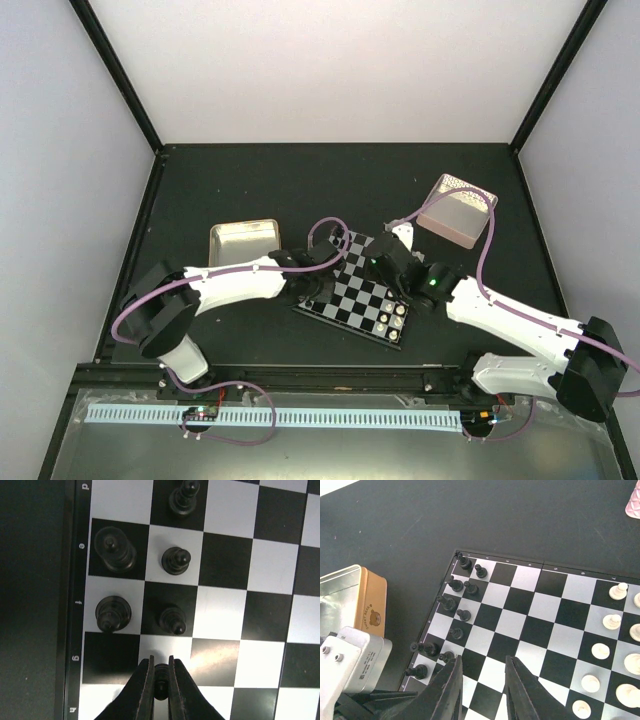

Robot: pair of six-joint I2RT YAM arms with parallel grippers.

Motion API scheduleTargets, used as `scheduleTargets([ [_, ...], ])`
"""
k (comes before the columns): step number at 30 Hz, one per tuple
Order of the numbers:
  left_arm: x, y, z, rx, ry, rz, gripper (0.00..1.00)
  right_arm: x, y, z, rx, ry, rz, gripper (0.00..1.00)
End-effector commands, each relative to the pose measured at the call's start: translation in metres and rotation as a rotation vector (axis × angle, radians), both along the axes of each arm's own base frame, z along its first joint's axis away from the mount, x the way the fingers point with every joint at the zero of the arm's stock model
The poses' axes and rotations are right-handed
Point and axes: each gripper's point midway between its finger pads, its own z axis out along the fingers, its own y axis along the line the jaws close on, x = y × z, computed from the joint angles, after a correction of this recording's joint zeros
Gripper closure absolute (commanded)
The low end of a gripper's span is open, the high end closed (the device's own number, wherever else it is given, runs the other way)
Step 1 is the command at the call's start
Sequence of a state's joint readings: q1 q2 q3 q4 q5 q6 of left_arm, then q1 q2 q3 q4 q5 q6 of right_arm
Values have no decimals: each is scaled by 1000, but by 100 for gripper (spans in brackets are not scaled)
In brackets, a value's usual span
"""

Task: Set up the chess pieces on the board
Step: Place the chess piece on the chessboard.

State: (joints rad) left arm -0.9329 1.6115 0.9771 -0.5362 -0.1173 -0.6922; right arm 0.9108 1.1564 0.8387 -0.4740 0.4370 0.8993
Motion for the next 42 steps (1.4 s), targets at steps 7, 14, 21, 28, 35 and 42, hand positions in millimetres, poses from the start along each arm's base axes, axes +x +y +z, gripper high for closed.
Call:
scheduleTargets([
  [7,12,-12,7,16,-31,38,92,4,-4,0,17,-8,-21,74],
  [14,9,-8,7,33,-12,55,84,3,-6,4,26,-17,-26,74],
  [21,3,-6,5,40,19,55,87,4,-10,7,29,-28,-39,74],
  [28,-1,-12,4,15,47,42,82,3,-10,5,30,-24,-37,74],
  [35,-1,-12,3,19,52,41,78,3,-11,6,30,-26,-38,74],
  [42,5,-12,21,4,9,49,72,3,-12,9,37,-31,-38,74],
])
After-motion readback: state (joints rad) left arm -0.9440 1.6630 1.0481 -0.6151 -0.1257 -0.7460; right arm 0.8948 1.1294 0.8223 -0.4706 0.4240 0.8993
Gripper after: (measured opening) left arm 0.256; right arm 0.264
